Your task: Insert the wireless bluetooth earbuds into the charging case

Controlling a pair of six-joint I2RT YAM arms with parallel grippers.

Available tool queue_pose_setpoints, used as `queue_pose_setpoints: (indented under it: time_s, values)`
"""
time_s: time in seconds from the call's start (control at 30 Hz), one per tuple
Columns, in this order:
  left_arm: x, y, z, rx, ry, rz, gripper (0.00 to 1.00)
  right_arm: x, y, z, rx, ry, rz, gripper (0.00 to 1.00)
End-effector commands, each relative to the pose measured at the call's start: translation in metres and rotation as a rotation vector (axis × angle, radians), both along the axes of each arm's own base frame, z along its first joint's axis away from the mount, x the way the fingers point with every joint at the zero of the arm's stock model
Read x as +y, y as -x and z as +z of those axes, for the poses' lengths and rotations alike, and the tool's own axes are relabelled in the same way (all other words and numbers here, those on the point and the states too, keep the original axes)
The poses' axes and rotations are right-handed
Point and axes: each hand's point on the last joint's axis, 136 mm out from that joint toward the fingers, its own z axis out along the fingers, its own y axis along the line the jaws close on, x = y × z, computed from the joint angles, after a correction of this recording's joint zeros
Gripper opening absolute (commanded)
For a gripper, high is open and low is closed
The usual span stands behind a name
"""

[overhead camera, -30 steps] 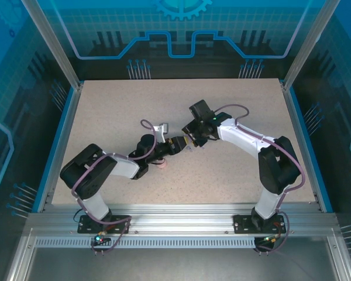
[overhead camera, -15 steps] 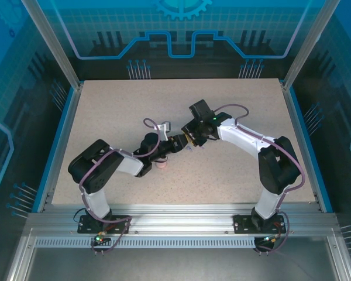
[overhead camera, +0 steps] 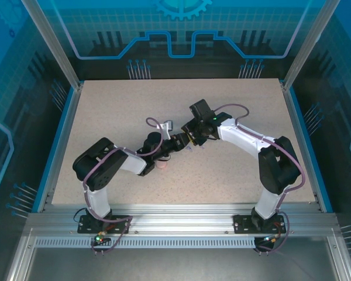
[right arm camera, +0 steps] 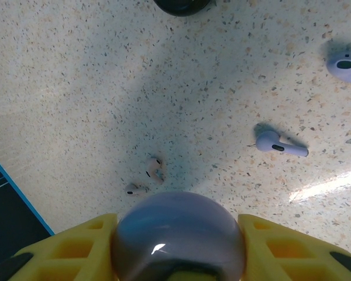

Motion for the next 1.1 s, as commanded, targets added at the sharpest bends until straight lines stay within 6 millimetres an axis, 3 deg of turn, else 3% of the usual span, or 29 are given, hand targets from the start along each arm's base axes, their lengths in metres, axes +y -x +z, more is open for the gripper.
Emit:
queue_pose_setpoints:
  time_s: [0.0,0.2,0.33,0.4,0.53,0.7,0.83,1.07]
  values:
    - [-0.001,-0.011,0.015,-0.052,0.036,0.039,0.26,0.0,0.01,0.004,0.012,-0.011,0.017,0.38]
    - [0.001,-0.01,0.015,-0.046,0.037,0.046,0.11,-0.001,0.008,0.005,0.005,-0.013,0.009,0.39]
    - [0.002,-0.007,0.014,-0.028,0.037,0.043,0.0,-0.008,-0.001,0.017,-0.039,-0.017,0.006,0.68]
    - [0.004,-0.004,0.014,-0.015,0.032,0.035,0.0,-0.02,-0.006,0.031,-0.078,0.001,0.01,0.79]
    - [0.001,0.01,0.022,0.0,-0.007,-0.051,0.0,-0.059,-0.006,0.054,-0.177,0.074,0.053,0.87]
    - [-0.002,0.032,0.038,-0.003,-0.071,-0.218,0.0,-0.093,0.005,0.053,-0.328,0.084,0.176,0.9]
    - [0.002,0.047,0.052,-0.018,-0.116,-0.332,0.0,-0.089,0.018,0.058,-0.51,0.037,0.371,0.89]
    - [-0.001,0.069,0.073,-0.041,-0.123,-0.492,0.0,-0.054,0.054,0.07,-0.763,-0.126,0.636,0.87]
